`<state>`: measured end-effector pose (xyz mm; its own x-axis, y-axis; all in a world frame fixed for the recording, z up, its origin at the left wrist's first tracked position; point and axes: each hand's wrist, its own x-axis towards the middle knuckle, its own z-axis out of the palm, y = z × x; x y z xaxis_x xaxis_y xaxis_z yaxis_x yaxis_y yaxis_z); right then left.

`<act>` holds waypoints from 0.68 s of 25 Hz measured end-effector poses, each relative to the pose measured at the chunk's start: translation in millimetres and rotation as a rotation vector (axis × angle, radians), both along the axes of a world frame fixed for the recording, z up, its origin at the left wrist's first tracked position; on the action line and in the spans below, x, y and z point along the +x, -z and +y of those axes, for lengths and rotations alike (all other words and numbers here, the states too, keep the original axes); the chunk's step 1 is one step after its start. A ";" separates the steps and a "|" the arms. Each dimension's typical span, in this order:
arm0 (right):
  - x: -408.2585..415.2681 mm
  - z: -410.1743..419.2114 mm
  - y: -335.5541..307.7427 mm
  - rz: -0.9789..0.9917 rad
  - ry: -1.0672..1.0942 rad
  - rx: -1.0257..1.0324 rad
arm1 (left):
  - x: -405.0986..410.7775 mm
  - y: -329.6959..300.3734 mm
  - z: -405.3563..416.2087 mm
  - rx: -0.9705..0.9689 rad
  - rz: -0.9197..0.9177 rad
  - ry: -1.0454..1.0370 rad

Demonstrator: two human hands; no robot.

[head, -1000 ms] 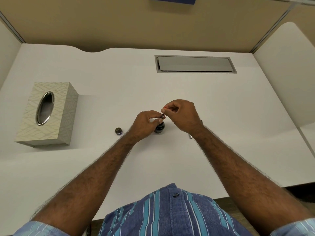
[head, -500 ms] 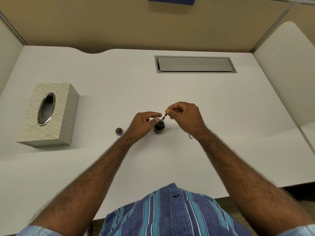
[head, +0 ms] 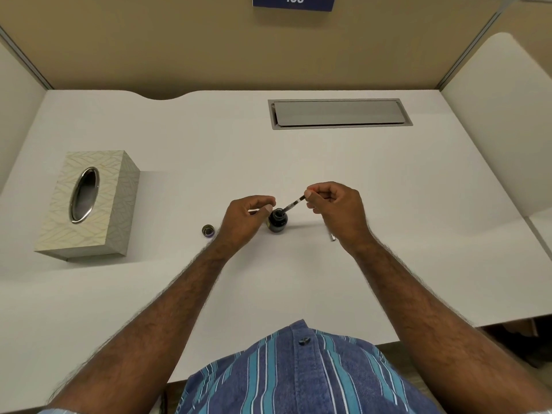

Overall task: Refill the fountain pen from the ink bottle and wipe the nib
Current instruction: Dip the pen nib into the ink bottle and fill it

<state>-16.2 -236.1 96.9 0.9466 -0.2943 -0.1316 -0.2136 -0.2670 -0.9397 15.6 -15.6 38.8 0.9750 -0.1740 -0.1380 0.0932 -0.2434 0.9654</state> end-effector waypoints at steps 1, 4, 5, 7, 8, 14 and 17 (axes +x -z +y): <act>-2.4 -1.1 1.5 0.000 0.013 0.036 | -1.3 -1.3 -0.3 -0.002 -0.007 -0.015; -10.0 -2.8 6.9 0.012 0.047 0.126 | -4.8 -2.7 -0.1 -0.027 -0.004 -0.083; -12.3 -3.4 8.7 0.016 0.059 0.156 | -6.5 -3.4 0.1 -0.049 0.009 -0.112; -15.6 -4.6 12.1 0.022 0.085 0.220 | -10.3 -4.3 0.2 -0.104 0.047 -0.178; -17.0 -5.2 13.8 0.025 0.096 0.250 | -13.0 -4.7 0.5 -0.123 0.059 -0.205; -27.1 -9.2 21.6 0.061 0.130 0.304 | -41.4 -9.3 -9.7 -0.179 0.122 -0.293; -33.1 -10.0 25.8 0.079 0.144 0.330 | -53.0 -8.9 -19.6 -0.169 0.198 -0.271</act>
<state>-49.3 -246.2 71.1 0.8816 -0.3532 -0.3131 -0.3027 0.0858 -0.9492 -37.4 -35.2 47.6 0.9460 0.0504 -0.3202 0.3216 -0.0230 0.9466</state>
